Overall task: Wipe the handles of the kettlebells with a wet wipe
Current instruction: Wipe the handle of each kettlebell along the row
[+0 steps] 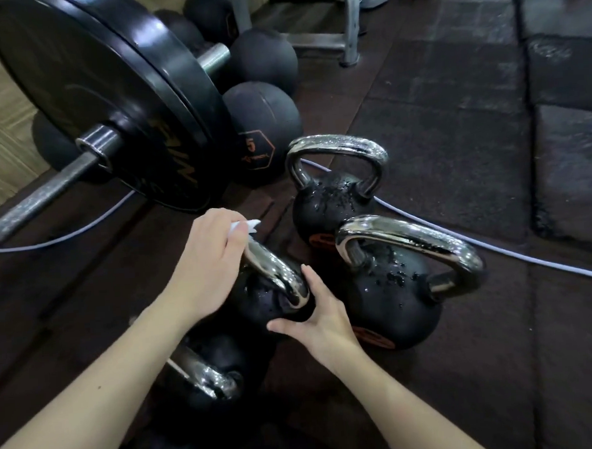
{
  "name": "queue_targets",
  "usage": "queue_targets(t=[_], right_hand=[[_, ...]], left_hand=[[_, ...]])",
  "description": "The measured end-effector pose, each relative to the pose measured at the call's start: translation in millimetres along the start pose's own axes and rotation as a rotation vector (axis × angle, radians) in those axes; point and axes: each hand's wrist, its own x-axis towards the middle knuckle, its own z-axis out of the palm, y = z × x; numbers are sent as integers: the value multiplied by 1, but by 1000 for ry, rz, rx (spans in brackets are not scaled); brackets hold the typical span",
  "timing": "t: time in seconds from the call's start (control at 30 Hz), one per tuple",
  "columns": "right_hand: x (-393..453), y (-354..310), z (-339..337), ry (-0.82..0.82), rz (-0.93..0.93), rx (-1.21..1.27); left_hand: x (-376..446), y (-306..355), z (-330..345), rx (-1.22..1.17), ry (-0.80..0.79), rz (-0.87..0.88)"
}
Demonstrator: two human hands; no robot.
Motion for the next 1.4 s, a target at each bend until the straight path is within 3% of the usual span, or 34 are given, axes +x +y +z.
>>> queue_targets(t=[0.07,0.23,0.33,0.4,0.57,0.67,0.77,0.87,1.03,1.23,1.4], right_hand=[[0,-3,-1,-7,-12,1],[-1,-1,-3,-63,7,55],[1,-3,-4,-75,-43,-23],[1,-7,-8,-82,-46,-65],[-44,-4,-54,-153,-149,-84],[-91,11,-105,46,-273,-97],[-114,28,-156,339,-244,-72],[-108,45,-185,383,-189,-64],[-62,51,-192,73,-165,-102],[-45,58,-181,98,-174,-65],[-43,58,-185,-101,-123,-227]], left_hand=[[-8,19,5,120,-17,77],[-49,54,17,488,-230,425],[-44,43,9,529,-205,455],[-34,30,1,458,-134,382],[-20,26,-7,159,5,-42],[-11,48,-8,45,78,-183],[-1,78,3,-104,182,-232],[7,115,29,-73,202,-116],[-5,162,87,37,-99,161],[-10,195,126,410,-23,536],[-17,207,157,594,-95,766]])
